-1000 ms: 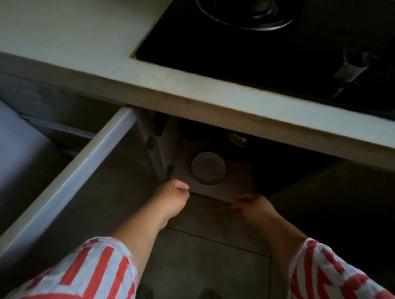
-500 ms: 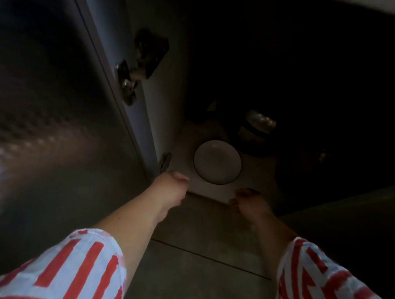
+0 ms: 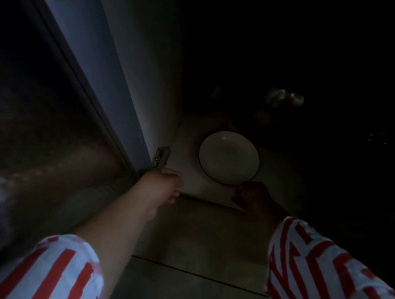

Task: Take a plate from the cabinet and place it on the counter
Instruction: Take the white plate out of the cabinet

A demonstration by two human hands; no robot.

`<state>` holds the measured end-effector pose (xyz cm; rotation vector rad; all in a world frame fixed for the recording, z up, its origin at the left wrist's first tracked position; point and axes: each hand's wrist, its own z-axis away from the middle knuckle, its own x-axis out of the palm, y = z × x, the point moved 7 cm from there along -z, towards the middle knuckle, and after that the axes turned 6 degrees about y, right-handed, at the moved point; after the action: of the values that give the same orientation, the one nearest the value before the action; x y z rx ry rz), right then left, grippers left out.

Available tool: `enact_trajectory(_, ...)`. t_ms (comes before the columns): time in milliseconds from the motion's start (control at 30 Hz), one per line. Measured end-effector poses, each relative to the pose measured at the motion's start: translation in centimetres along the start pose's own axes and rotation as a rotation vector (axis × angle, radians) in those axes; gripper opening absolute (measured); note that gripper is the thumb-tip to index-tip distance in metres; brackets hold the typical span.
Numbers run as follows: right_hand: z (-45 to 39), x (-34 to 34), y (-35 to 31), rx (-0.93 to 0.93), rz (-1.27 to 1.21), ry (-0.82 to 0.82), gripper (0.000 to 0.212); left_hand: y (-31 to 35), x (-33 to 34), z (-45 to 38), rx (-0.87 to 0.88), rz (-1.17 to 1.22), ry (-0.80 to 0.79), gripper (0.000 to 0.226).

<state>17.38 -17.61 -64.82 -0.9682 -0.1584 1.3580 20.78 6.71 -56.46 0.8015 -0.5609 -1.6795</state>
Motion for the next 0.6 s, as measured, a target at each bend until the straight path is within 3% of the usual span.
enact_trajectory(33,-0.5,0.3,-0.2,-0.038,0.095,0.003,0.036,0.0,0.0,-0.3,0.003,0.008,-0.006,0.014)
enact_trajectory(167,-0.9,1.9,-1.5,-0.226,0.892,-0.014,0.046,-0.5,0.0,-0.8,0.009,0.024,-0.011,0.014)
enact_trajectory(333,-1.1,1.9,-1.7,-0.131,0.882,0.023,0.043,-1.1,-0.7,-0.7,-0.003,0.014,0.008,0.012)
enact_trajectory(533,2.5,0.1,-1.5,-0.197,0.938,0.082,0.042,-0.1,0.2,1.2,-0.025,0.041,0.042,0.016)
enact_trajectory(600,5.3,-1.2,-3.1,-0.361,0.925,0.227,0.031,0.2,0.9,2.8,-0.056,0.031,0.034,0.017)
